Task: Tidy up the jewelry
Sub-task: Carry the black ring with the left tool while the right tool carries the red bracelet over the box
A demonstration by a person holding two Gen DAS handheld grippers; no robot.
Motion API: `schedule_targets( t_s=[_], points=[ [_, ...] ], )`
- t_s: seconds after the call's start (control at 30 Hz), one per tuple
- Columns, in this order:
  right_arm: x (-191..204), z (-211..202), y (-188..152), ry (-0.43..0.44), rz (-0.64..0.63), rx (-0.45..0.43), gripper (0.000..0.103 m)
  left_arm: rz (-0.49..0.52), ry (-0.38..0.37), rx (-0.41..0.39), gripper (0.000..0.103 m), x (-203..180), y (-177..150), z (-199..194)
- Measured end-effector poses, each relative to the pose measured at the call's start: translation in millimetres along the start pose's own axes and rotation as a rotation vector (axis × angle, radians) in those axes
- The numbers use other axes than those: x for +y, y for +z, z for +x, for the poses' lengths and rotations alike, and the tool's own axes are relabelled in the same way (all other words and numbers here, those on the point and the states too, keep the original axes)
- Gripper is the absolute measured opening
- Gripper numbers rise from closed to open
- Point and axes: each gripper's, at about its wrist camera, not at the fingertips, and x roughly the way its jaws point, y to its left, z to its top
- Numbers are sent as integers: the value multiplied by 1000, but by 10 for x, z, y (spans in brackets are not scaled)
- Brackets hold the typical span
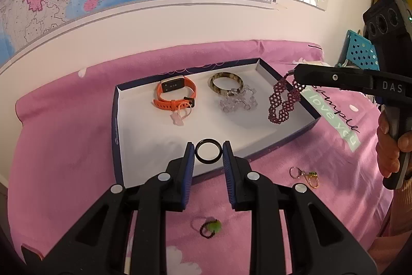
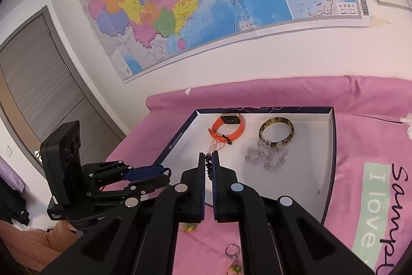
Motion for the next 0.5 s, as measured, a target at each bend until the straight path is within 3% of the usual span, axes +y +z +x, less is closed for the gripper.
schedule_targets(
  t_s=[0.5],
  points=[
    [-290, 410, 88, -12, 96, 57, 3, -29, 19, 32, 23, 147, 166, 295]
  ],
)
